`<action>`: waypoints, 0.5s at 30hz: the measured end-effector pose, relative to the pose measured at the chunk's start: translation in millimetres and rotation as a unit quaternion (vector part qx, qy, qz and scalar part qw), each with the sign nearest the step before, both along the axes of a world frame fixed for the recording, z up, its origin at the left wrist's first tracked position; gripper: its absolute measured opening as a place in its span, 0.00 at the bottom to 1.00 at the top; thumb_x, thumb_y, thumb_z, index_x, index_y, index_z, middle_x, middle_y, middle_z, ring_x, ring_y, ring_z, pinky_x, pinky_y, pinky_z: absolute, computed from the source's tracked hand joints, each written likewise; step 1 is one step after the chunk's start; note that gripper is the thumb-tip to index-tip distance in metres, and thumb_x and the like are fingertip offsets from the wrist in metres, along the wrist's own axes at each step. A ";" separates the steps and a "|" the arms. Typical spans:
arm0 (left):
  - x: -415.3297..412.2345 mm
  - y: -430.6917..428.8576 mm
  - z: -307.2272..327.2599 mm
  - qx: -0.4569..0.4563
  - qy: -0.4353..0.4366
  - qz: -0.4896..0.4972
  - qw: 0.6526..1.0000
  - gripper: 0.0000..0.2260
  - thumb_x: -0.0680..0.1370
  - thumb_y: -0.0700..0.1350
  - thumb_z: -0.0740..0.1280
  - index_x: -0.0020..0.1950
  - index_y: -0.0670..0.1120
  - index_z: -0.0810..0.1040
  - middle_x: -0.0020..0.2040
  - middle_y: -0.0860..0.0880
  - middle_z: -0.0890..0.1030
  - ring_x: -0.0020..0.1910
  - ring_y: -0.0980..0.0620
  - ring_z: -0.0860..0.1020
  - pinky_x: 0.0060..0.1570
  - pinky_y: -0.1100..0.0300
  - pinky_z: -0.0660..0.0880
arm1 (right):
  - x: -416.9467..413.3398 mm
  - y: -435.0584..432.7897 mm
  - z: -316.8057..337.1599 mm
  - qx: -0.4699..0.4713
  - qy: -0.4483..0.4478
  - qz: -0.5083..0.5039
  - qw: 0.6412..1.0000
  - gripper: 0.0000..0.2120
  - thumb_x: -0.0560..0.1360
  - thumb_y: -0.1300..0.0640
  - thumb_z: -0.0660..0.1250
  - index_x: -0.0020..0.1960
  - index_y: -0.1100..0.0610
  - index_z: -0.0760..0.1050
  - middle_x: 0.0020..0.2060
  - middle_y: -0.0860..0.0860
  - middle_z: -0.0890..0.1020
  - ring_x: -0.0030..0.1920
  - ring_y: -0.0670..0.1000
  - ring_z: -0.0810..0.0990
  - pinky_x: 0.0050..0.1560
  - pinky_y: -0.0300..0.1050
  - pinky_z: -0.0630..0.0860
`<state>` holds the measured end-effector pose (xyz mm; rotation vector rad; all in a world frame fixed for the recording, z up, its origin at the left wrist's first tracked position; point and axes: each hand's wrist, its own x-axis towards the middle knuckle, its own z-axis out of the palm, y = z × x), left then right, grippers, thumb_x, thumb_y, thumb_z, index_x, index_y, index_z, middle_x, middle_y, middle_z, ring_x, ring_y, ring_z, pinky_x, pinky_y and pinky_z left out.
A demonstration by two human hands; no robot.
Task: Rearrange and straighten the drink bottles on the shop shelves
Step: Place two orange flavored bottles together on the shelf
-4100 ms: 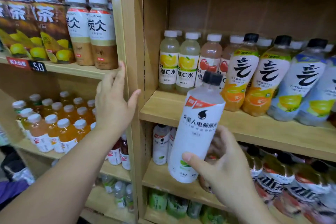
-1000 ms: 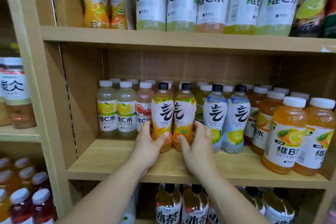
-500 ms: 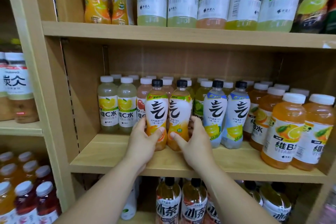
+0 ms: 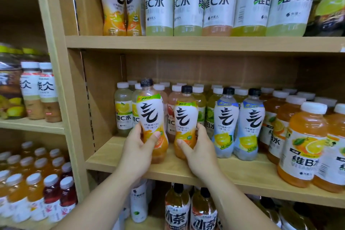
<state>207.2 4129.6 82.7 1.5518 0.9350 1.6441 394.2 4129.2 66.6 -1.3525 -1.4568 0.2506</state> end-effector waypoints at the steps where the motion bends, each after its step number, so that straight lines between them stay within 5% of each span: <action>1: -5.6 -7.0 8.3 0.009 -0.004 0.008 1.000 0.15 0.81 0.44 0.70 0.65 0.59 0.77 0.61 0.59 0.84 0.61 0.57 0.82 0.60 0.52 0.79 | 0.3 -2.0 1.3 0.005 0.006 0.017 1.000 0.29 0.75 0.45 0.74 0.72 0.44 0.64 0.60 0.40 0.78 0.60 0.44 0.78 0.59 0.44 0.75; 9: -59.8 -61.8 105.0 0.114 0.034 0.087 0.989 0.16 0.82 0.46 0.68 0.66 0.64 0.75 0.60 0.62 0.83 0.58 0.60 0.82 0.56 0.53 0.81 | -15.5 -38.5 28.4 0.067 0.049 0.129 0.988 0.30 0.73 0.35 0.65 0.73 0.36 0.63 0.65 0.35 0.77 0.65 0.38 0.76 0.65 0.48 0.76; 15: -88.7 -65.8 215.7 0.194 0.044 0.141 0.970 0.15 0.80 0.53 0.69 0.67 0.57 0.77 0.59 0.58 0.85 0.57 0.58 0.83 0.56 0.51 0.81 | -34.6 -57.3 77.8 0.086 -0.035 0.177 0.980 0.40 0.72 0.35 0.65 0.80 0.44 0.58 0.72 0.40 0.73 0.73 0.44 0.71 0.71 0.55 0.71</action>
